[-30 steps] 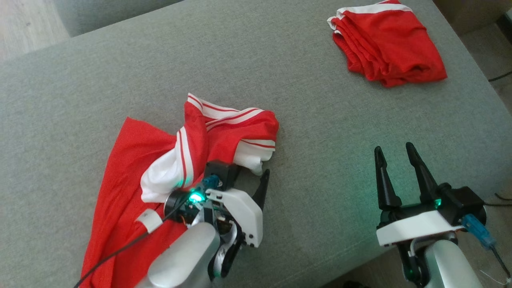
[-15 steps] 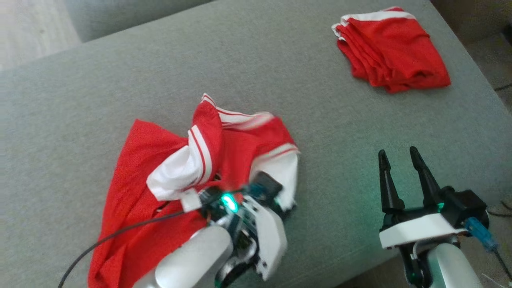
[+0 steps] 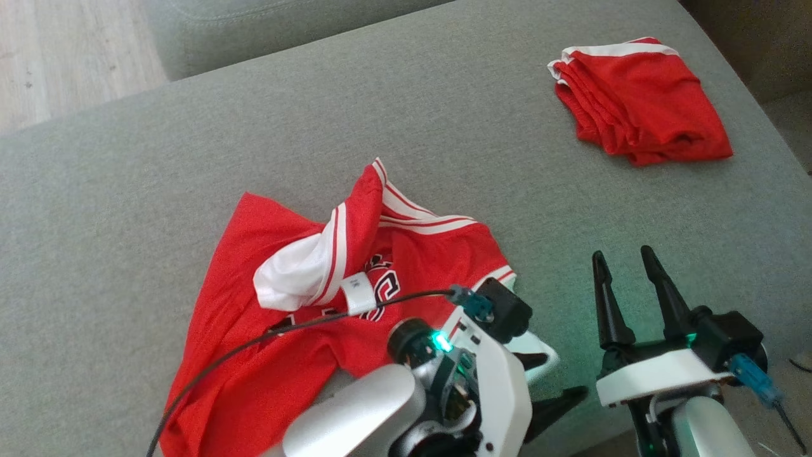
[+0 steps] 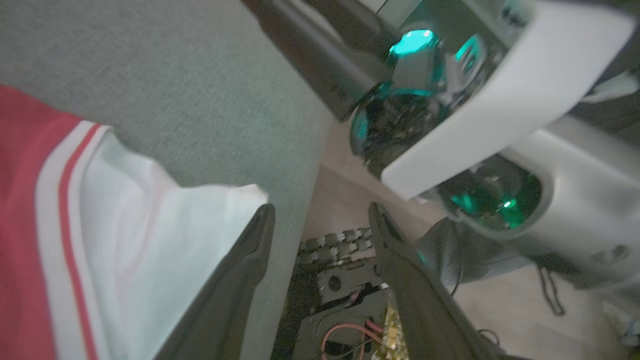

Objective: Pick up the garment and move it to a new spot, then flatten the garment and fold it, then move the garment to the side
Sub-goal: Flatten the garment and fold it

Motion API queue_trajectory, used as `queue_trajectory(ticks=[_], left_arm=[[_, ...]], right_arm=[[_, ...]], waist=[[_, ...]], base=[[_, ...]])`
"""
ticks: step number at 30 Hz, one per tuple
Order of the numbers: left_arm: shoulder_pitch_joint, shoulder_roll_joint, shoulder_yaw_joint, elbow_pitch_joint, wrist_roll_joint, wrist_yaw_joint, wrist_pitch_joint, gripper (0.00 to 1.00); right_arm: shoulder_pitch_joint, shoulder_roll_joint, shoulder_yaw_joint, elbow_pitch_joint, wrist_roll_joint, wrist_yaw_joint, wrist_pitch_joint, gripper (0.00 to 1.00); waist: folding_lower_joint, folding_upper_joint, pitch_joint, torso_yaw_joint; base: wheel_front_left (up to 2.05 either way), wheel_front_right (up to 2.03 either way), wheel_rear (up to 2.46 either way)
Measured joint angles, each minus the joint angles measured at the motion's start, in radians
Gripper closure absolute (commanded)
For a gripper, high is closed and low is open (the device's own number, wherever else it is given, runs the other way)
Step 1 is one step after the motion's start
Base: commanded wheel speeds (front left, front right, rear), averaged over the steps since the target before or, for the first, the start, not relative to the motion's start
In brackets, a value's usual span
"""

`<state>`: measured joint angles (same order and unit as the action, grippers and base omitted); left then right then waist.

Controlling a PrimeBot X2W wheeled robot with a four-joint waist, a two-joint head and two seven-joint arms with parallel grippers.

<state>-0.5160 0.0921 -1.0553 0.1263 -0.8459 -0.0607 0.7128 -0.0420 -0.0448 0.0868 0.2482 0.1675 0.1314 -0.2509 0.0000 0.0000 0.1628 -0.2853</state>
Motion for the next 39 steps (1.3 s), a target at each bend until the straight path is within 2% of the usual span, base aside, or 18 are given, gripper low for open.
queue_trajectory(ticks=[3, 7, 9, 15, 16, 20, 23, 28, 32, 35, 39], left_arm=[[0.026, -0.020, 0.012, -0.003, -0.019, 0.009, -0.062, 0.00], [0.026, -0.002, 0.018, -0.023, 0.093, 0.028, -0.184, 0.00], [0.029, 0.019, 0.055, -0.044, 0.152, 0.073, -0.284, 0.00], [0.120, 0.089, 0.197, -0.109, 0.224, 0.203, -0.537, 0.00], [0.120, 0.089, 0.197, -0.109, 0.224, 0.203, -0.537, 0.00], [0.220, 0.155, 0.288, -0.121, 0.246, 0.276, -0.678, 0.00], [0.282, 0.199, 0.336, -0.114, 0.276, 0.310, -0.786, 0.00], [0.416, 0.221, 0.400, -0.049, 0.274, 0.346, -0.930, 0.00], [0.546, 0.209, 0.488, 0.029, 0.283, 0.345, -0.962, 0.00], [0.578, 0.183, 0.561, 0.032, 0.373, 0.313, -0.962, 0.00], [0.605, 0.130, 0.637, 0.057, 0.455, 0.242, -0.962, 0.00]], right_arm=[[0.000, 0.000, -0.004, -0.002, -0.001, 0.000, 0.000, 0.00], [0.001, 0.000, -0.043, -0.022, -0.024, 0.000, 0.000, 0.00], [0.003, 0.000, -0.065, -0.041, -0.040, 0.000, 0.000, 0.00], [0.019, 0.000, -0.123, -0.079, -0.102, 0.000, 0.000, 0.00], [0.019, 0.000, -0.123, -0.079, -0.102, 0.000, 0.000, 0.00], [0.026, 0.000, -0.148, -0.085, -0.132, 0.000, 0.000, 0.00], [0.042, -0.001, -0.159, -0.081, -0.142, 0.000, 0.000, 0.00], [0.063, -0.001, -0.160, -0.050, -0.144, 0.000, 0.000, 0.00], [0.105, -0.001, -0.153, -0.013, -0.144, 0.000, 0.000, 0.00], [0.123, 0.000, -0.138, 0.008, -0.139, 0.000, 0.000, 0.00], [0.126, 0.000, -0.119, 0.044, -0.130, 0.000, 0.000, 0.00]], waist=[[-0.0001, 0.0000, 0.001, 0.008], [0.0000, 0.0000, -0.002, 0.037], [0.0000, 0.0000, -0.007, 0.056], [0.0000, 0.0000, -0.037, 0.125], [0.0000, 0.0000, -0.037, 0.125], [0.0000, 0.0000, -0.066, 0.175], [-0.0001, 0.0000, -0.088, 0.212], [-0.0001, 0.0000, -0.123, 0.265], [-0.0001, 0.0000, -0.152, 0.309], [-0.0001, 0.0000, -0.164, 0.329], [-0.0001, 0.0000, -0.177, 0.335]], base=[[0.00, 0.00, 0.00], [0.00, 0.00, 0.00], [0.00, 0.00, 0.00], [0.00, 0.00, 0.00], [0.00, 0.00, 0.00], [0.00, 0.00, 0.00], [0.00, 0.00, 0.00], [0.00, 0.00, 0.00], [0.00, 0.00, 0.00], [0.00, 0.00, 0.00], [0.00, 0.00, 0.00]])
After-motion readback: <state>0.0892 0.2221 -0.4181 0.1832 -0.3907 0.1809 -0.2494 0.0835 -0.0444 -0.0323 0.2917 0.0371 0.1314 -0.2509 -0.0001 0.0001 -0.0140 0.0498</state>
